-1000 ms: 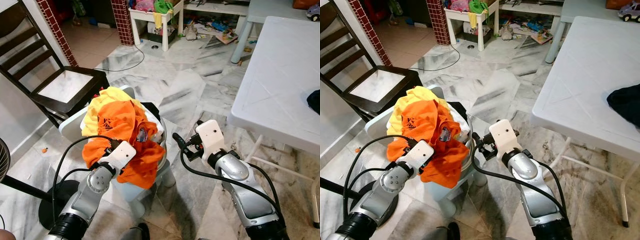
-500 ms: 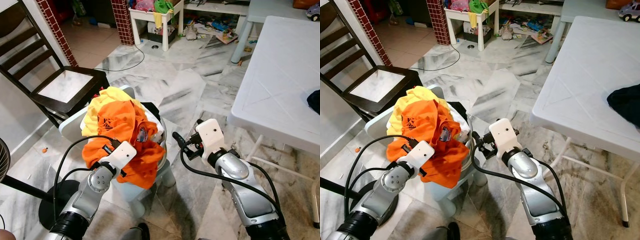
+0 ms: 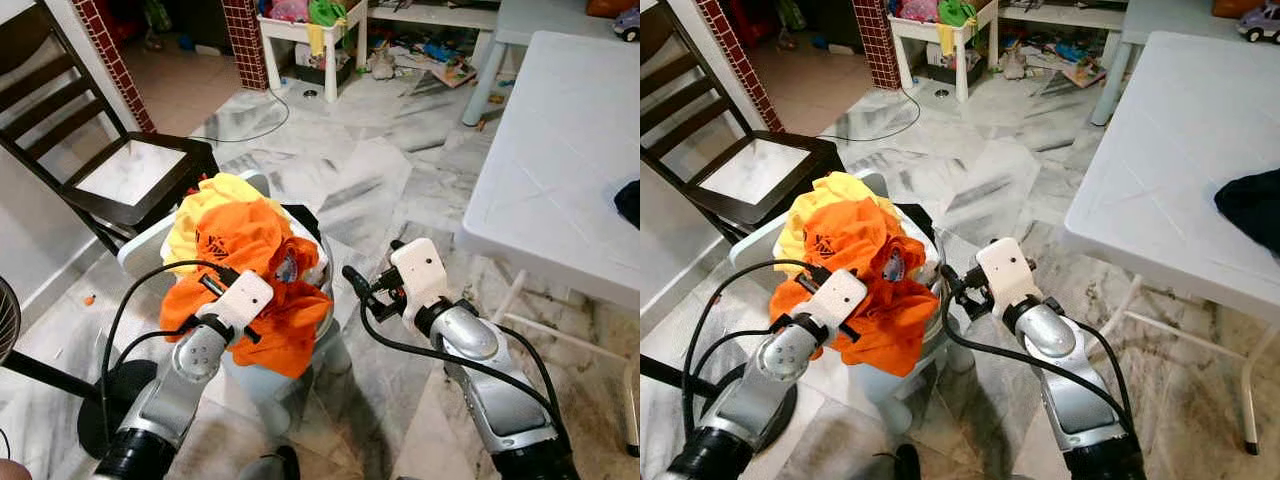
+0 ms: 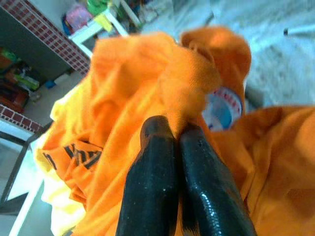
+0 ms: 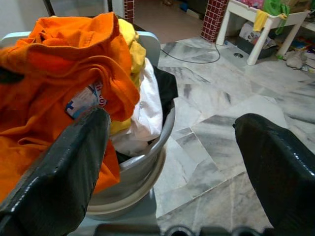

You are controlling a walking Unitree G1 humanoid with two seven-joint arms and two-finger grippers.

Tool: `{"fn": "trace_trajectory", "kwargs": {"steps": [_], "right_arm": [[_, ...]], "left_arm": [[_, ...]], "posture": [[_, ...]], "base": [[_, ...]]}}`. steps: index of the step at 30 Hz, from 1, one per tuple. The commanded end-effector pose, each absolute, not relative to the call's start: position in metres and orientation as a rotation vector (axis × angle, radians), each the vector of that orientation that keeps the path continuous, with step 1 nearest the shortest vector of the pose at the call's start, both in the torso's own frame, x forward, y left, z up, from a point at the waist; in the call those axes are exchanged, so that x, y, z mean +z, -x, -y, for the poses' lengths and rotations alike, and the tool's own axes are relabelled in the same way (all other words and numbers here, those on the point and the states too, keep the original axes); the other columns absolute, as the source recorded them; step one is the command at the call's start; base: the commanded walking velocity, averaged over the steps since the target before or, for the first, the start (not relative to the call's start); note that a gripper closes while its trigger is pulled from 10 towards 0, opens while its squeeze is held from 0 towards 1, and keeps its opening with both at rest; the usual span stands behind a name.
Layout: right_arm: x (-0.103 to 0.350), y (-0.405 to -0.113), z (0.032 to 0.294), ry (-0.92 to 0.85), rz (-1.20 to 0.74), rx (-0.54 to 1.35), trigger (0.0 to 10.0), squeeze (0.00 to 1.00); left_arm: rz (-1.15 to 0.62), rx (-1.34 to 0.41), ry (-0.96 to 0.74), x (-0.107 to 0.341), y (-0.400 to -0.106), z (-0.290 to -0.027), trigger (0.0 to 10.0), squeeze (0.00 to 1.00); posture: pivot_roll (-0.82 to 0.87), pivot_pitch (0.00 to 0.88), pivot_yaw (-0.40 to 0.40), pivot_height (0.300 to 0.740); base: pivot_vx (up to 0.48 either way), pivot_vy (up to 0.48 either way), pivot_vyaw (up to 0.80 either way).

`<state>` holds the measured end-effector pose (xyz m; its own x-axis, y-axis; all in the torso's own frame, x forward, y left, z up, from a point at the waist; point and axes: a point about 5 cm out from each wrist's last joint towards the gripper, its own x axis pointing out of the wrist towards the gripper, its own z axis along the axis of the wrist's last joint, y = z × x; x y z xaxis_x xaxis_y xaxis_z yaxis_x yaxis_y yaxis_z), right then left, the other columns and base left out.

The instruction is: Hang hanger

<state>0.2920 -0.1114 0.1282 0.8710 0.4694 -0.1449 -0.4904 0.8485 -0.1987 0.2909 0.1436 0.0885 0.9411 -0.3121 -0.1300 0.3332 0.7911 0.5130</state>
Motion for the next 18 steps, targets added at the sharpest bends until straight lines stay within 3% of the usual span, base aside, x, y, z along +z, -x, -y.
{"fn": "trace_trajectory", "kwargs": {"steps": [1, 7, 13, 18], "right_arm": [[0.129, -0.291, 0.109, 0.231, -0.077, 0.520, 10.0, 0.00], [0.128, -0.293, 0.107, 0.233, -0.078, 0.523, 10.0, 0.00], [0.126, -0.295, 0.105, 0.234, -0.076, 0.526, 10.0, 0.00], [0.128, -0.299, 0.105, 0.230, -0.060, 0.514, 10.0, 0.00]], "left_arm": [[-0.004, -0.340, -0.536, 0.098, -0.288, -0.144, 0.0, 0.00], [0.093, -0.334, -0.426, 0.122, -0.275, -0.137, 0.0, 0.00], [0.107, -0.311, -0.196, 0.134, -0.261, -0.130, 0.0, 0.00], [0.114, -0.358, -0.205, 0.141, -0.250, -0.131, 0.0, 0.00]], "posture": [[-0.06, 0.108, 0.082, 0.740], [-0.05, 0.082, 0.078, 0.740], [-0.04, 0.051, 0.071, 0.740], [-0.04, 0.021, 0.069, 0.740]], "base": [[0.000, 0.000, 0.00], [0.000, 0.000, 0.00], [0.000, 0.000, 0.00], [0.000, 0.000, 0.00]]}}
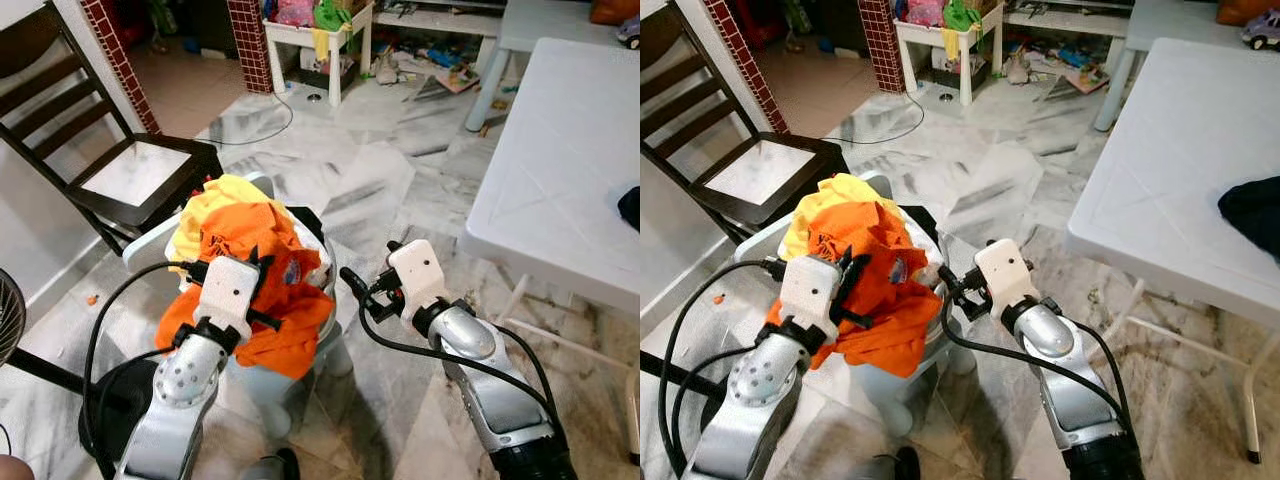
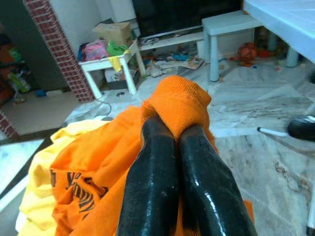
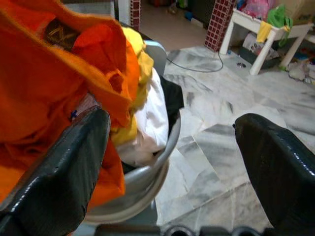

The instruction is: Hang hanger

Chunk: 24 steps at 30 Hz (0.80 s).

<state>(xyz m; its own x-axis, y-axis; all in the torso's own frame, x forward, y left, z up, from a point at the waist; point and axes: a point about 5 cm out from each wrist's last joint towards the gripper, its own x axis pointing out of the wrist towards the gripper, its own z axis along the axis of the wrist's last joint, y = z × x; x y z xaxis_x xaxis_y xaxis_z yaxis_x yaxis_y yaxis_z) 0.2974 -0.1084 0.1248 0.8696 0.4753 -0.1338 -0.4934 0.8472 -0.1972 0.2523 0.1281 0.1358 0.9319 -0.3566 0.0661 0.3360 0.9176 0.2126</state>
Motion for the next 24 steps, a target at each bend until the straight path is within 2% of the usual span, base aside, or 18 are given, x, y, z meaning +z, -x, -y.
{"fn": "trace_trajectory", "kwargs": {"steps": [1, 4, 6, 7, 8, 9, 10, 12, 13, 16, 24], "right_arm": [[0.131, -0.302, 0.107, 0.219, -0.049, 0.493, 10.0, 0.00], [0.135, -0.304, 0.110, 0.161, -0.035, 0.452, 10.0, 0.00], [0.138, -0.306, 0.116, 0.145, -0.020, 0.392, 10.0, 0.00], [0.138, -0.307, 0.122, 0.118, -0.021, 0.326, 10.0, 0.00], [0.138, -0.308, 0.124, 0.105, -0.022, 0.302, 10.0, 0.00], [0.138, -0.308, 0.127, 0.089, -0.022, 0.274, 10.0, 0.00], [0.138, -0.309, 0.133, 0.065, -0.029, 0.228, 10.0, 0.00], [0.137, -0.309, 0.135, 0.059, -0.030, 0.212, 10.0, 0.00], [0.136, -0.310, 0.144, 0.029, -0.033, 0.151, 10.0, 0.00], [0.134, -0.313, 0.157, -0.021, -0.039, 0.050, 10.0, 0.00], [0.139, -0.314, 0.172, -0.010, -0.006, -0.021, 10.0, 0.00]], "left_arm": [[0.138, -0.350, -0.254, 0.145, -0.250, -0.134, 0.0, 0.00], [0.162, -0.307, -0.286, 0.151, -0.253, -0.137, 0.0, 0.00], [0.176, -0.249, -0.297, 0.154, -0.257, -0.139, 2.3, 0.00], [0.157, -0.197, -0.271, 0.152, -0.260, -0.140, 4.1, 0.00], [0.141, -0.180, -0.259, 0.150, -0.261, -0.140, 4.1, 0.00], [0.125, -0.165, -0.243, 0.148, -0.262, -0.140, 4.5, 0.00], [0.102, -0.158, -0.190, 0.146, -0.262, -0.138, 8.4, 0.00], [0.096, -0.156, -0.173, 0.145, -0.262, -0.137, 8.4, 0.00], [0.089, -0.148, -0.147, 0.143, -0.263, -0.133, 10.0, 0.00], [0.075, -0.144, -0.139, 0.137, -0.261, -0.126, 10.0, 0.00], [0.077, -0.166, -0.146, 0.139, -0.261, -0.125, 10.0, 0.00]], "posture": [[-0.04, 0.012, 0.066, 0.740], [-0.04, 0.012, 0.069, 0.740], [-0.05, 0.011, 0.075, 0.740], [-0.05, 0.014, 0.078, 0.740], [-0.05, 0.014, 0.078, 0.740], [-0.06, 0.017, 0.079, 0.740], [-0.06, 0.020, 0.078, 0.740], [-0.06, 0.020, 0.078, 0.740], [-0.07, 0.021, 0.080, 0.740], [-0.08, 0.016, 0.094, 0.740], [-0.09, 0.014, 0.123, 0.740]], "base": [[0.000, 0.000, 0.00], [0.000, 0.000, 0.00], [0.000, 0.000, 0.00], [0.000, 0.000, 0.00], [0.000, 0.000, 0.00], [0.000, 0.000, 0.00], [0.000, 0.000, 0.00], [0.000, 0.000, 0.00], [0.000, 0.000, 0.00], [0.000, 0.000, 0.00], [0.000, 0.000, 0.00]]}}
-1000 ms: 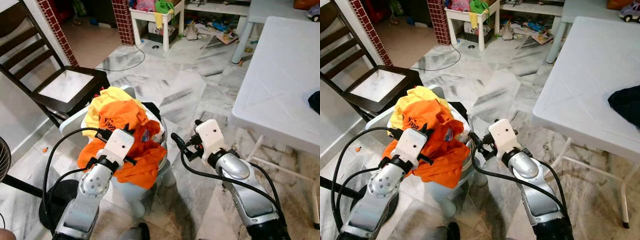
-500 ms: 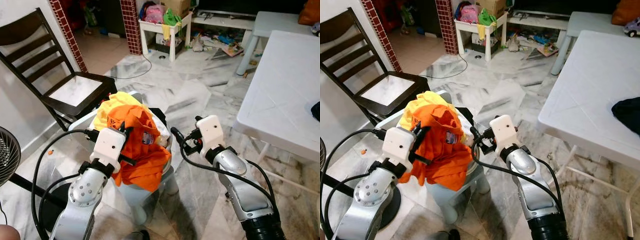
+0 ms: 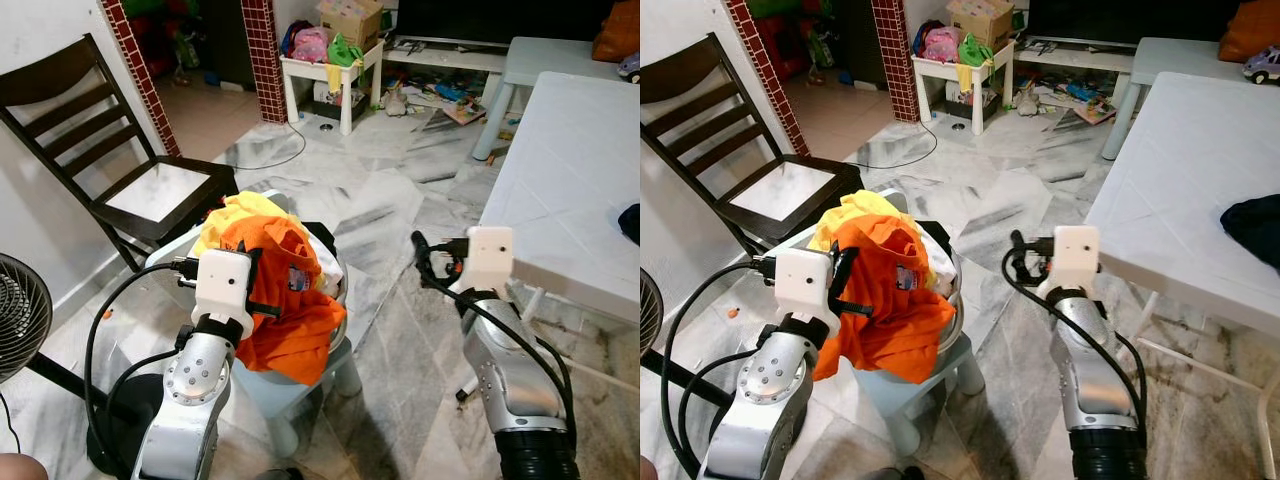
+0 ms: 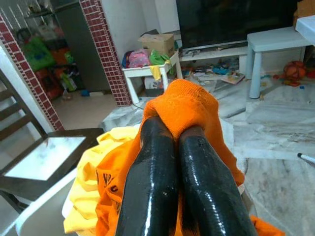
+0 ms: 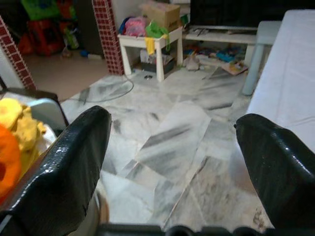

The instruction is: Hang hanger

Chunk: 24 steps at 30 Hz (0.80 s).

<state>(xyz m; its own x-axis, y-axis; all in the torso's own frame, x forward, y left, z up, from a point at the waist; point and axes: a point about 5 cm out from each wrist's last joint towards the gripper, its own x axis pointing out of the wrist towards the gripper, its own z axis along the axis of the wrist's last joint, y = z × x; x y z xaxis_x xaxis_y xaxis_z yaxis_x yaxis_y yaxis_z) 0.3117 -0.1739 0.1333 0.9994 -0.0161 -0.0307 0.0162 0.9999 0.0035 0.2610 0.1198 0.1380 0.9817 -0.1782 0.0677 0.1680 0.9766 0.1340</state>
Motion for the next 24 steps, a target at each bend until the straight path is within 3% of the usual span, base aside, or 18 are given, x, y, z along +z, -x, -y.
{"fn": "trace_trajectory", "kwargs": {"steps": [1, 4, 11, 24], "right_arm": [[0.1399, -0.3135, 0.1749, -0.003, -0.004, -0.035, 10.0, 0.00], [0.1416, -0.3118, 0.1778, -0.006, -0.001, -0.040, 10.0, 0.00], [0.1390, -0.3130, 0.1737, -0.019, -0.010, -0.024, 10.0, 0.00], [0.1386, -0.3148, 0.1695, -0.016, -0.020, -0.010, 10.0, 0.00]], "left_arm": [[0.075, -0.164, -0.146, 0.1388, -0.2611, -0.1264, 10.0, 0.00], [0.066, -0.161, -0.155, 0.1377, -0.2638, -0.1320, 10.0, 0.00], [0.059, -0.176, -0.166, 0.1374, -0.2659, -0.1282, 10.0, 0.00], [0.039, -0.195, -0.169, 0.1341, -0.2614, -0.1231, 10.0, 0.00]], "posture": [[-0.09, 0.014, 0.123, 0.740], [-0.10, 0.018, 0.128, 0.740], [-0.09, 0.021, 0.126, 0.740], [-0.08, 0.042, 0.116, 0.740]], "base": [[0.000, 0.000, 0.00], [0.000, 0.000, 0.00], [0.000, 0.000, -0.59], [0.000, 0.000, 0.00]]}}
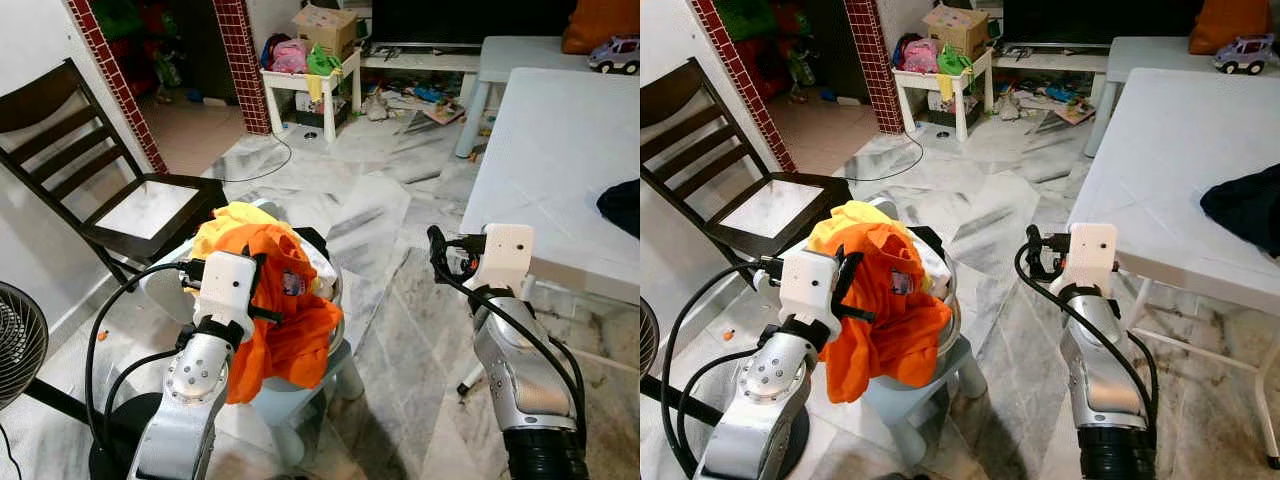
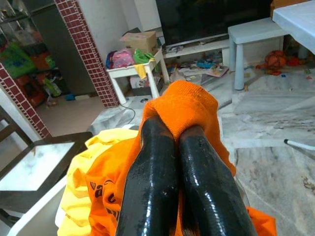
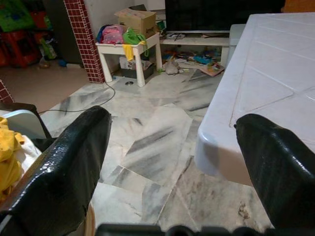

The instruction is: Hang hanger

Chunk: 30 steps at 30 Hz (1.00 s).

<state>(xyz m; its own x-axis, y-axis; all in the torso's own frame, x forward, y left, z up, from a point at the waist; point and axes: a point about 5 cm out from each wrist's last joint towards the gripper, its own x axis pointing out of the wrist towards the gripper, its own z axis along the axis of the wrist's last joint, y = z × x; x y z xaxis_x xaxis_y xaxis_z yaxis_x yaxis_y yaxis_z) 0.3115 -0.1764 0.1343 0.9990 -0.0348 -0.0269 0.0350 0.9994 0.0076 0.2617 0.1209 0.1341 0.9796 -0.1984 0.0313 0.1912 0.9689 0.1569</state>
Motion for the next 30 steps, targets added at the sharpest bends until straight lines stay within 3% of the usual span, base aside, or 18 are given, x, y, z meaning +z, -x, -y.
{"fn": "trace_trajectory", "kwargs": {"steps": [1, 6, 30], "right_arm": [[0.1391, -0.3154, 0.1686, -0.016, -0.019, -0.008, 10.0, 0.00], [0.1379, -0.3153, 0.1667, -0.017, -0.024, 0.002, 10.0, 0.00], [0.1379, -0.3197, 0.1625, 0.000, -0.031, 0.023, 10.0, 0.00]], "left_arm": [[0.038, -0.195, -0.169, 0.1342, -0.2615, -0.1230, 10.0, 0.00], [0.036, -0.196, -0.169, 0.1343, -0.2614, -0.1228, 10.0, 0.00], [0.039, -0.196, -0.164, 0.1365, -0.2632, -0.1205, 10.0, 0.00]], "posture": [[-0.08, 0.042, 0.116, 0.740], [-0.08, 0.048, 0.110, 0.740], [-0.08, 0.044, 0.100, 0.740]], "base": [[0.000, 0.000, 0.00], [0.000, 0.000, 0.00], [-0.247, 0.000, 0.00]]}}
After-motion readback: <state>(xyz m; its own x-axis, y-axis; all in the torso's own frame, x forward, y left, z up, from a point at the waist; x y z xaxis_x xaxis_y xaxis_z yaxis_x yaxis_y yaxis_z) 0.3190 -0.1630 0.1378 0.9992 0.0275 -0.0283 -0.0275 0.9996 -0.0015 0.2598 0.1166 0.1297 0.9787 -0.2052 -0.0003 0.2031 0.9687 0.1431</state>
